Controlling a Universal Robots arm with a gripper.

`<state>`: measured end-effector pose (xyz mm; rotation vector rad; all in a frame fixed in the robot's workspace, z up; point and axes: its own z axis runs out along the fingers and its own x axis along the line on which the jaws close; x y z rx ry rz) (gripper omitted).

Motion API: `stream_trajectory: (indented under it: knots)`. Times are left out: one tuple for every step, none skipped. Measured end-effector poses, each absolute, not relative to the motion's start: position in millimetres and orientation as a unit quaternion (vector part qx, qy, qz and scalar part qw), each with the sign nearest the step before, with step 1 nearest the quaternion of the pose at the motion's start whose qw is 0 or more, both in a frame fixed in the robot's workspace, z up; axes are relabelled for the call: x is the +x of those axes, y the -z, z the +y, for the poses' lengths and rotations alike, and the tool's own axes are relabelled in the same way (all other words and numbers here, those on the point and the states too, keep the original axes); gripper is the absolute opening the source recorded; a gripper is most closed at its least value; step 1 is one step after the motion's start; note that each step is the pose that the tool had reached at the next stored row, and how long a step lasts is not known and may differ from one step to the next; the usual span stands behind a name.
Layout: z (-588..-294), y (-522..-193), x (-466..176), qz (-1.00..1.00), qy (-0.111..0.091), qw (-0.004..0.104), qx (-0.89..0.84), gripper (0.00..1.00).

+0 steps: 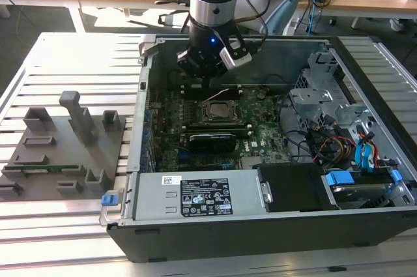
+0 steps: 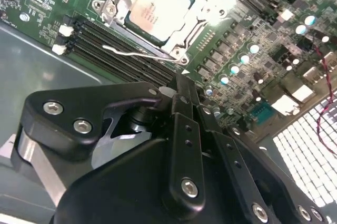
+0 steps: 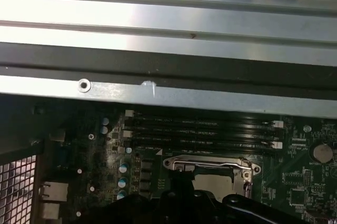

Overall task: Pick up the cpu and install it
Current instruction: 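Install the first cpu locking lever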

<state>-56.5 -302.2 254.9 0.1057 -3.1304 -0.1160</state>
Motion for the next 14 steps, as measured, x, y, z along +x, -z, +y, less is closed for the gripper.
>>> stream_trajectory:
  knots:
    - [-302,-254,-55,-0.999,0.037,0.004,0.034,0.11]
    - [-302,-253,-53,-0.999,0.038,0.005,0.034,0.11]
    - [-302,-252,-52,-0.999,0.039,0.005,0.034,0.11]
    - [-302,-251,-50,-0.998,0.043,0.005,0.034,0.11]
    - [-302,-249,-49,-0.998,0.044,0.005,0.034,0.11]
    - [-302,-248,-48,-0.998,0.044,0.005,0.034,0.11]
    - [-302,-245,-47,-0.998,0.044,0.005,0.034,0.11]
    - [-301,-241,-46,-0.998,0.044,0.005,0.034,0.11]
    - [-300,-240,-45,-0.998,0.044,0.006,0.034,0.11]
    - [-299,-239,-44,-0.998,0.044,0.006,0.034,0.11]
    - [-297,-237,-43,-0.998,0.044,0.006,0.035,0.11]
    - [-296,-235,-42,-0.998,0.044,0.006,0.035,0.11]
    - [-296,-233,-42,-0.998,0.044,0.006,0.035,0.11]
    - [-296,-232,-41,-0.998,0.044,0.006,0.035,0.11]
